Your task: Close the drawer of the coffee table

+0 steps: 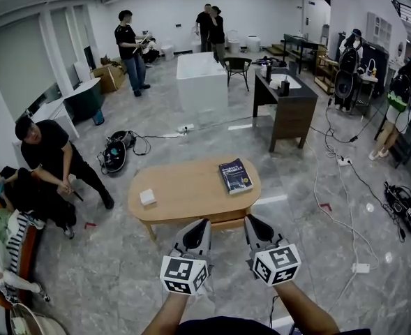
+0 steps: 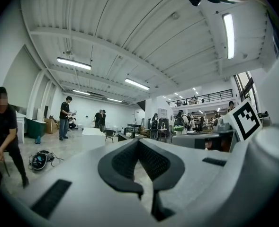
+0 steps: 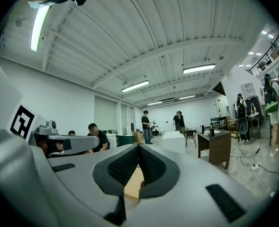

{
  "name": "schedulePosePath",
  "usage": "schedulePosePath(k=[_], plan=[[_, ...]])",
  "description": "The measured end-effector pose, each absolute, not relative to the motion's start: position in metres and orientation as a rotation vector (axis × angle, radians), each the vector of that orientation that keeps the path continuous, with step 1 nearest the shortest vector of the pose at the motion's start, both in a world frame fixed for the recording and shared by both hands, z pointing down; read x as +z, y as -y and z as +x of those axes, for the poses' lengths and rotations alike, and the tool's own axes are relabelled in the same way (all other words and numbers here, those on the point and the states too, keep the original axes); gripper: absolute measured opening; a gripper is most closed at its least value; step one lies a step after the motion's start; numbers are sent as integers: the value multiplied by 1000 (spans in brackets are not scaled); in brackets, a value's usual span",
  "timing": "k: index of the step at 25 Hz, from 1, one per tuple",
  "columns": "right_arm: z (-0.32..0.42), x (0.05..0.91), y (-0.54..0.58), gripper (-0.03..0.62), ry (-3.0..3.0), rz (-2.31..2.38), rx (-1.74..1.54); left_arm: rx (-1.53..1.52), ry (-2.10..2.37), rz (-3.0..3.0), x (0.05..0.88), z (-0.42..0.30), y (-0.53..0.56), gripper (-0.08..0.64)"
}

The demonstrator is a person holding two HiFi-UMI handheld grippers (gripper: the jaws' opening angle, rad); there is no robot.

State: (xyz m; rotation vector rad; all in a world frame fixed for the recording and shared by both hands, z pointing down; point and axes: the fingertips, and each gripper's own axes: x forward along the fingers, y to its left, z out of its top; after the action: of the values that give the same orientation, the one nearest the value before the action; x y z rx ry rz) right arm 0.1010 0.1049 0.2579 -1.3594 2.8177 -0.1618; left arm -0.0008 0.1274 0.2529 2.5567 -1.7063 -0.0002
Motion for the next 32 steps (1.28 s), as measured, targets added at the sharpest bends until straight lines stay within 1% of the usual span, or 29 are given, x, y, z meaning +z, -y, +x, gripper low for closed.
schedulePosePath(k=[17,32], plan=[[54,254,-9,12,-2783,-1471,-194,17,1614,2597,248,-50,-25,-2],[-1,266,45,12,-2759,-1562,-193,7,1512,2618,266,-102,30,-2]])
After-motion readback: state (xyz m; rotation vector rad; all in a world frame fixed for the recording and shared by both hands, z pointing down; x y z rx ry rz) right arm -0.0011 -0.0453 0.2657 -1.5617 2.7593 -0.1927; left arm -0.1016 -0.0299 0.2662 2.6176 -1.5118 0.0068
